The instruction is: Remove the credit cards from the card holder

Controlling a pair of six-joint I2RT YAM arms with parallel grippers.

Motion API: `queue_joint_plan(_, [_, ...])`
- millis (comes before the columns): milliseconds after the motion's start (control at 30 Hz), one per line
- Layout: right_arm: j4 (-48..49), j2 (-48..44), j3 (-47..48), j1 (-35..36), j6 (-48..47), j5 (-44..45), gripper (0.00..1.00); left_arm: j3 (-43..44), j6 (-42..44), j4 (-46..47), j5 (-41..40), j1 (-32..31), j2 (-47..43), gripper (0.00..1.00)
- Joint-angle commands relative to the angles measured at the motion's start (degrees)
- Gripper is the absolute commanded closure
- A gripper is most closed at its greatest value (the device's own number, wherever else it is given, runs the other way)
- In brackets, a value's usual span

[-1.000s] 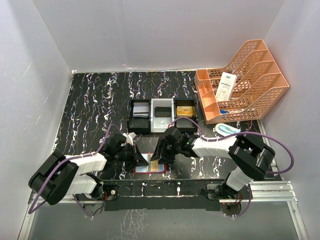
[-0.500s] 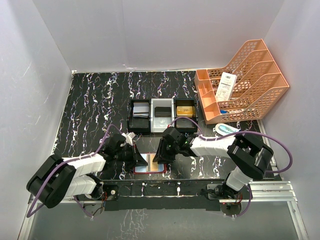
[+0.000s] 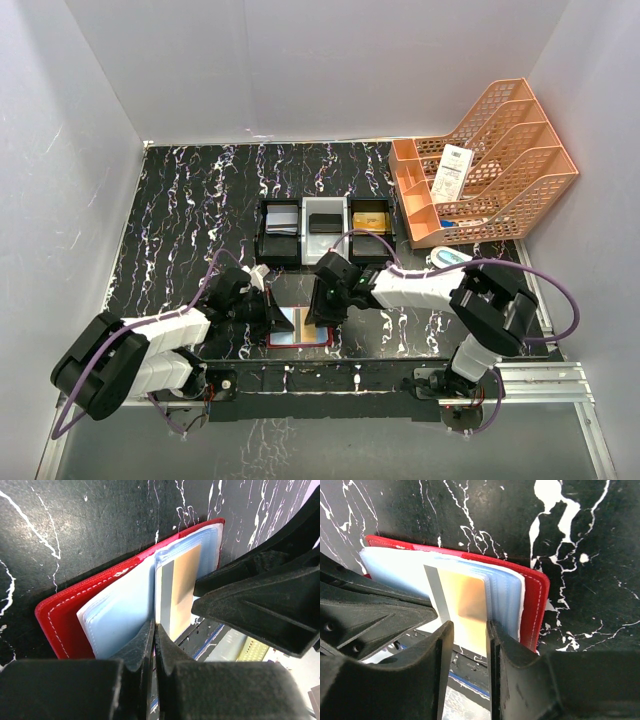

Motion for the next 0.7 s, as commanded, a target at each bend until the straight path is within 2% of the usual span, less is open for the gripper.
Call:
queue_joint_plan(0, [-6.2,3.6,2.7,1.5,-1.8,8.7,0.67,0.8,1.5,-2.6,-0.8,0.3,-0.3,1.0])
queue_joint_plan(200, [-11.2,6.7,7.6,4.0,-1.2,12.7,0.59,0.0,0.3,-3.1,-2.6,0.3,-1.1,0.67])
queue_joint_plan(233, [-11.5,6.8,8.3,4.3,-1.2,13.1,0.58,-0.3,0.1,-3.0,-2.9,0.3,-1.5,0.64])
queue_joint_plan(300, [-9.2,6.8,8.4,4.8,-1.4,11.3,0.59,-0.6,-0.2,-2.8,-3.2,0.3,-1.9,0.64])
queue_joint_plan(433, [3.8,5.4,4.3,4.8,0.4,3.7,0.63,-1.2,-0.9,-1.3,-2.9,0.3,-1.4,0.66])
queue_joint_plan(533, [9.5,5.5,2.8,4.8,1.1,0.0,0.64,-1.9,-1.6,0.7,-2.0,0.3,-0.4,0.69])
queue_joint_plan(667, [11.2,5.8,2.5,4.8,1.9,-1.1,0.65,-2.6,-2.3,2.1,-1.4,0.3,0.1,0.7])
